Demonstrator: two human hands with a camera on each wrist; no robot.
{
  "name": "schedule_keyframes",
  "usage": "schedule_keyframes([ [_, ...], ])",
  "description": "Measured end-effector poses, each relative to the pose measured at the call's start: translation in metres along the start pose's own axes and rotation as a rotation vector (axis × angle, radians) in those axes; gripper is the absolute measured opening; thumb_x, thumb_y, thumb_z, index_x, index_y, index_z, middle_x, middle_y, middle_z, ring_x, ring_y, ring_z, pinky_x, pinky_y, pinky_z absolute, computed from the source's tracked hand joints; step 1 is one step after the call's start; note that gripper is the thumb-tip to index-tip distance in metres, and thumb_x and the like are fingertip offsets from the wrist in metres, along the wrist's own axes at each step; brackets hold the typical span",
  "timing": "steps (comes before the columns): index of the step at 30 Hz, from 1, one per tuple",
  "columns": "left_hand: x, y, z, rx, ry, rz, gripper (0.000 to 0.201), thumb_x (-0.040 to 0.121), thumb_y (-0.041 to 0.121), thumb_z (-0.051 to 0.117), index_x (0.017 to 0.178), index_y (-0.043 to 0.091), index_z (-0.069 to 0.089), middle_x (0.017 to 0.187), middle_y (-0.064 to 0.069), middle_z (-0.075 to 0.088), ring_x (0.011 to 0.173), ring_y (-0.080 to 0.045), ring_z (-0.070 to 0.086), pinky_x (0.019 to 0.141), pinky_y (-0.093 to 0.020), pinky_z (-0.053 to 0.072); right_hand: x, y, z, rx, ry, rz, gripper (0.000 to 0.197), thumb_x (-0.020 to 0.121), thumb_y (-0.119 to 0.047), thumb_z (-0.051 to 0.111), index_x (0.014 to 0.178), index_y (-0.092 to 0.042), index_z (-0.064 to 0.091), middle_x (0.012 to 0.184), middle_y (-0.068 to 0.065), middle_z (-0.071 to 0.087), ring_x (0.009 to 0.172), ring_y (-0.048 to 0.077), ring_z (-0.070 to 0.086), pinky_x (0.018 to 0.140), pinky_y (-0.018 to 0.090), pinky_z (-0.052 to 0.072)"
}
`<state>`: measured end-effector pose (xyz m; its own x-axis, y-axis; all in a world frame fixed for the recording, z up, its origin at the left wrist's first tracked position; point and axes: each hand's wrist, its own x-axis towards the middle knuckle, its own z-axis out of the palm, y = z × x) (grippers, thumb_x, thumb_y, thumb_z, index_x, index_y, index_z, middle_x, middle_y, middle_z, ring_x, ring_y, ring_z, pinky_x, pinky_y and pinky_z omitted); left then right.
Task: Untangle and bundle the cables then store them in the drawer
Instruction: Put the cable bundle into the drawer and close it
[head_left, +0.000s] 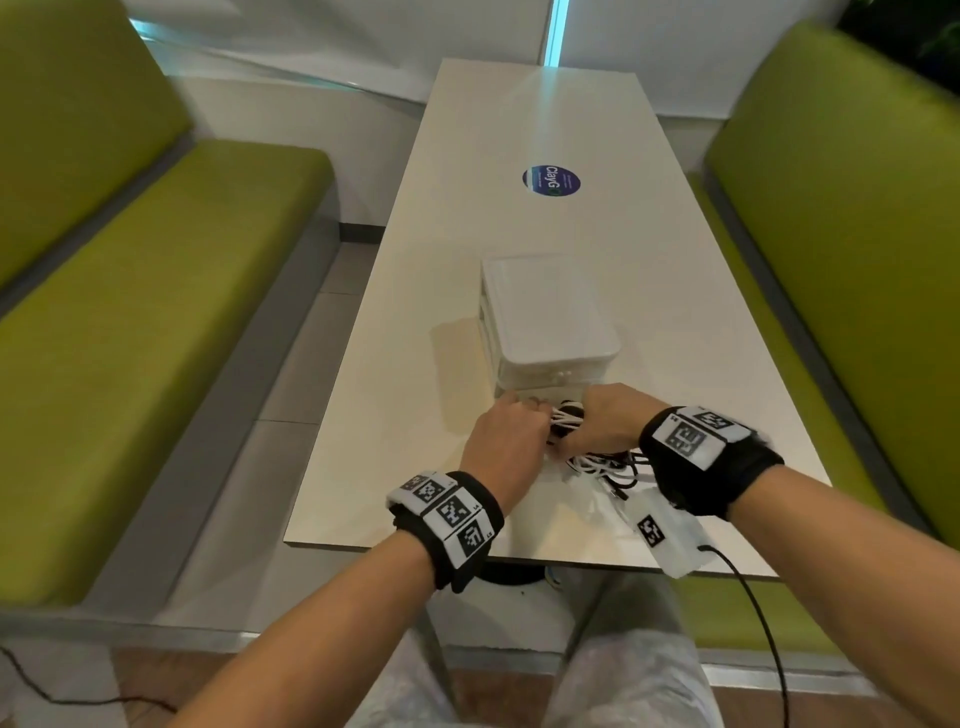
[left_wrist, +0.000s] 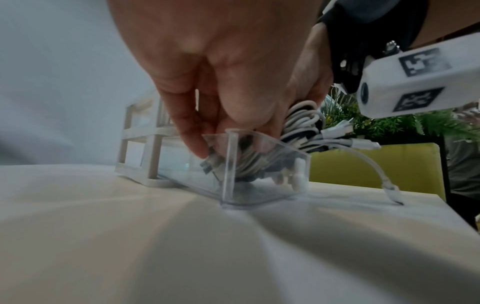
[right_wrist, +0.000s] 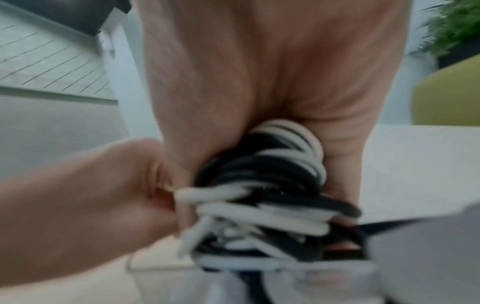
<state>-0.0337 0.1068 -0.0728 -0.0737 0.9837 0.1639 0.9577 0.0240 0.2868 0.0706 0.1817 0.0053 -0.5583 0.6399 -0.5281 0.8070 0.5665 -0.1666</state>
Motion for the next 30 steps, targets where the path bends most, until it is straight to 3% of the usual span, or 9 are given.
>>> schedule_keyframes([
  [2,0.0,0.004,-0.001,-0.013,-0.023,-0.013,0.029,0.086,0.004,0.052,0.113,0.005,0.062,0.103,-0.013,0.068,0.101,-0.033,0.057,0.073,-0.041,0.05,0.0,0.0,0.006,-0.007,0.016,0.048,0.021,0.082,-0.036,0.067,0.074,-0.025,0.05,0.072,-0.006,0.049,0.079,0.017,0.048,0.069,0.025,0.036],
  [6,0.002,0.002,-0.002,-0.007,-0.055,-0.005,0.028,0.09,0.002,0.048,0.114,0.005,0.061,0.102,-0.014,0.067,0.098,-0.032,0.057,0.076,-0.039,0.048,0.009,-0.004,0.018,-0.007,0.048,0.069,0.017,0.086,-0.034,0.059,0.087,-0.019,0.054,0.083,0.001,0.058,0.077,0.021,0.055,0.066,0.027,0.039],
  [10,0.008,-0.009,-0.003,-0.036,-0.105,0.064,0.041,0.084,0.005,0.062,0.124,0.008,0.056,0.108,-0.012,0.066,0.1,-0.032,0.059,0.079,-0.037,0.045,0.005,-0.002,0.022,0.173,0.208,0.11,0.011,0.088,-0.03,0.057,0.093,-0.02,0.06,0.086,0.001,0.055,0.079,0.026,0.054,0.068,0.027,0.039],
  [16,0.01,-0.015,-0.002,-0.055,-0.125,0.086,0.063,0.077,0.01,0.072,0.135,0.011,0.047,0.121,-0.008,0.063,0.109,-0.031,0.058,0.091,-0.039,0.046,0.011,-0.003,0.023,0.38,0.292,0.191,0.018,0.089,-0.029,0.055,0.072,-0.02,0.052,0.078,0.003,0.056,0.076,0.028,0.054,0.065,0.027,0.037],
  [19,0.012,-0.017,-0.011,-0.129,-0.107,0.131,0.058,0.071,0.007,0.075,0.125,0.014,0.057,0.123,0.001,0.064,0.108,-0.026,0.061,0.088,-0.035,0.048,0.016,-0.001,0.022,0.333,0.282,0.163,0.015,0.09,-0.029,0.053,0.088,-0.016,0.06,0.1,0.011,0.063,0.084,0.03,0.058,0.066,0.028,0.038],
  [22,0.014,-0.017,-0.022,-0.156,-0.127,0.165,0.052,0.065,0.007,0.078,0.115,0.013,0.064,0.125,0.004,0.063,0.104,-0.023,0.062,0.083,-0.031,0.048,0.018,-0.003,0.022,0.269,0.306,0.158,0.028,0.094,-0.029,0.051,0.113,-0.009,0.059,0.119,0.015,0.055,0.103,0.034,0.059,0.071,0.03,0.039],
  [24,0.015,-0.017,-0.023,-0.144,-0.16,0.165,0.05,0.064,0.007,0.079,0.112,0.011,0.064,0.121,0.002,0.064,0.1,-0.025,0.062,0.081,-0.033,0.05,0.016,-0.005,0.023,0.224,0.333,0.17,0.032,0.096,-0.026,0.049,0.12,-0.004,0.053,0.124,0.019,0.05,0.109,0.036,0.056,0.079,0.035,0.042],
  [27,0.018,-0.018,-0.023,-0.132,-0.178,0.156,0.044,0.065,0.008,0.078,0.107,0.009,0.065,0.114,0.001,0.066,0.091,-0.023,0.063,0.073,-0.025,0.042,0.019,-0.008,0.029,0.216,0.371,0.19,0.038,0.096,-0.025,0.05,0.123,0.001,0.046,0.126,0.021,0.049,0.114,0.038,0.053,0.088,0.038,0.042],
  [30,0.019,-0.019,-0.023,-0.143,-0.173,0.153,0.041,0.065,0.01,0.077,0.104,0.011,0.067,0.106,0.001,0.069,0.082,-0.021,0.062,0.073,-0.03,0.046,0.031,-0.008,0.039,0.28,0.431,0.272,0.041,0.094,-0.023,0.053,0.124,0.001,0.041,0.124,0.019,0.051,0.112,0.037,0.055,0.078,0.036,0.042],
])
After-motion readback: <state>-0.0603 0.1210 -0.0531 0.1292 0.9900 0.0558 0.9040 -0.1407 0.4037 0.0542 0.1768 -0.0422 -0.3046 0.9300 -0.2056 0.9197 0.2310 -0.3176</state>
